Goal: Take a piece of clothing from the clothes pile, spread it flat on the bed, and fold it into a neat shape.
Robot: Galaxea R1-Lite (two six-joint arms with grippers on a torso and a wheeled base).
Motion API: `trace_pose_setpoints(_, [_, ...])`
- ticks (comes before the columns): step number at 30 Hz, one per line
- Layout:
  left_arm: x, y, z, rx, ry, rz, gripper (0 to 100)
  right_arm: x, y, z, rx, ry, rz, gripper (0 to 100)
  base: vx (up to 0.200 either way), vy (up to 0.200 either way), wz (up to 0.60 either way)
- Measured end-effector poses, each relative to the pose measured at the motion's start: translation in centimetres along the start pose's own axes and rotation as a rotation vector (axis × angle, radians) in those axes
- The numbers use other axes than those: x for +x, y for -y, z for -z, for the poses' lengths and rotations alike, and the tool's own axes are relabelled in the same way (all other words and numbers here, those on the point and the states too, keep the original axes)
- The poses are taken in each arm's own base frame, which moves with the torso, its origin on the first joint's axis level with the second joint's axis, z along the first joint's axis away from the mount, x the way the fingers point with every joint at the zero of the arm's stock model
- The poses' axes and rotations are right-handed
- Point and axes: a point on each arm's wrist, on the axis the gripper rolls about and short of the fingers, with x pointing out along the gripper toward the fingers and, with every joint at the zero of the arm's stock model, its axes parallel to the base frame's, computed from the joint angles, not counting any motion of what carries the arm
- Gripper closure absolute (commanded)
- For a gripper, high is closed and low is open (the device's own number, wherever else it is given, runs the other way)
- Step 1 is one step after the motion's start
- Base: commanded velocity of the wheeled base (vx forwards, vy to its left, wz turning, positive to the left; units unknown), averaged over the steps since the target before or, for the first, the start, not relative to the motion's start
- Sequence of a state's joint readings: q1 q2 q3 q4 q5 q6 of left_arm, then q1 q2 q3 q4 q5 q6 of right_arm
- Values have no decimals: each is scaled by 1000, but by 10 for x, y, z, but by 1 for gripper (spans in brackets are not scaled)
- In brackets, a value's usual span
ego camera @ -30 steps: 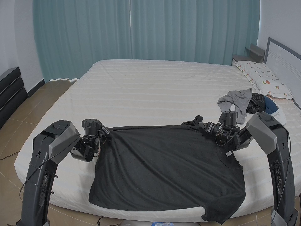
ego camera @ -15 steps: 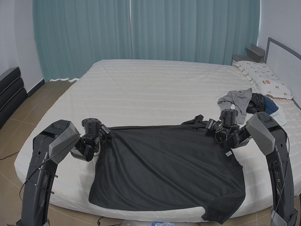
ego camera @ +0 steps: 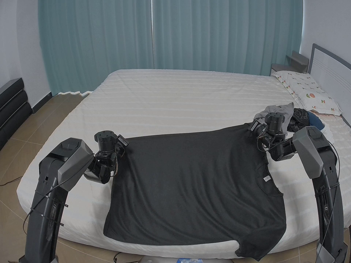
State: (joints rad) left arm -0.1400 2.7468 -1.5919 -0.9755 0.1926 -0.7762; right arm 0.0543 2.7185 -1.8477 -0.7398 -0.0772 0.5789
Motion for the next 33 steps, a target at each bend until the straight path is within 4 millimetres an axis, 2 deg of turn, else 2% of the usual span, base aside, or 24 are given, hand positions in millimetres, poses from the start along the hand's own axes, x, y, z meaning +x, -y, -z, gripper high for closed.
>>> trace_pose_setpoints(6, [6, 1, 1, -6, 22, 23, 100, 7, 0, -5, 14, 57, -14, 100, 0, 0, 0])
trace_pose_setpoints(21, [17, -5, 7, -2, 31, 23, 100, 14, 14, 23, 12, 18, 8, 100, 0, 0, 0])
trace_pose_setpoints(22, [17, -6, 8, 0, 26, 19, 100, 14, 15, 25, 11, 12, 11, 0, 0, 0, 0])
trace_pose_setpoints(23, [17, -7, 9, 1, 20, 14, 0, 14, 15, 27, 10, 7, 14, 0, 0, 0, 0])
trace_pose_setpoints(33, [17, -10, 14, 9, -21, -22, 0, 6, 25, 49, -5, -70, 53, 0, 0, 0, 0])
